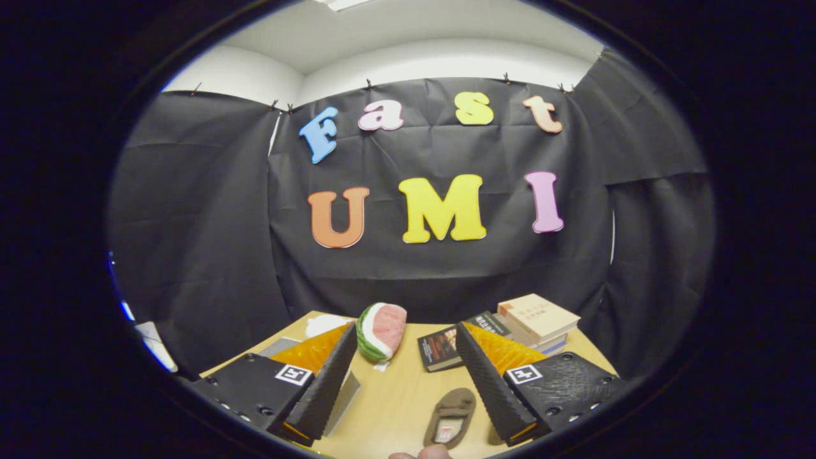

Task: Open the storage box then place both shoes into the box .Put the left shoe in first, then the right shoe, with the right side of both shoes facing outward in a uniform manner.

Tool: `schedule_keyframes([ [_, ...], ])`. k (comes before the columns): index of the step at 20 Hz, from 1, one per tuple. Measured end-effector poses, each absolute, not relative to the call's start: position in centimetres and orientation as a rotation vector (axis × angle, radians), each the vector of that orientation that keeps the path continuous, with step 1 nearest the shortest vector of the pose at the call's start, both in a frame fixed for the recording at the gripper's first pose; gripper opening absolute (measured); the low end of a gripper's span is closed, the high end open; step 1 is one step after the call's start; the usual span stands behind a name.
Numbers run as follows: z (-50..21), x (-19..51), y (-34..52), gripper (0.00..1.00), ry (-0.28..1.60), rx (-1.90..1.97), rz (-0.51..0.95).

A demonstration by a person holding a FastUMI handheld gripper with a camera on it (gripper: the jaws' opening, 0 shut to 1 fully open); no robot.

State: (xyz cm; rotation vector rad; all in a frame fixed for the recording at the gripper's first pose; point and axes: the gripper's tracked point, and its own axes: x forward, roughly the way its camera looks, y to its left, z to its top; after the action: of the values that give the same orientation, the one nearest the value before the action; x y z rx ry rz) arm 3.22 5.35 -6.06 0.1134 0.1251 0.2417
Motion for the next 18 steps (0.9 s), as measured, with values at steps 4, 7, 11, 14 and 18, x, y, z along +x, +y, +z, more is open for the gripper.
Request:
schedule_keyframes([
  [4,-10.0,3.7,8.8,0.95,0.215,0.183,0.331],
  [7,-13.9,4.0,11.7,0.95,0.288,0.213,0.404],
  [11,-19.3,3.9,15.5,0.96,0.417,0.285,0.489],
  [14,-22.2,4.2,17.7,0.95,0.488,0.35,0.535],
  [18,-25.1,4.9,19.6,0.95,0.574,0.453,0.56],
])
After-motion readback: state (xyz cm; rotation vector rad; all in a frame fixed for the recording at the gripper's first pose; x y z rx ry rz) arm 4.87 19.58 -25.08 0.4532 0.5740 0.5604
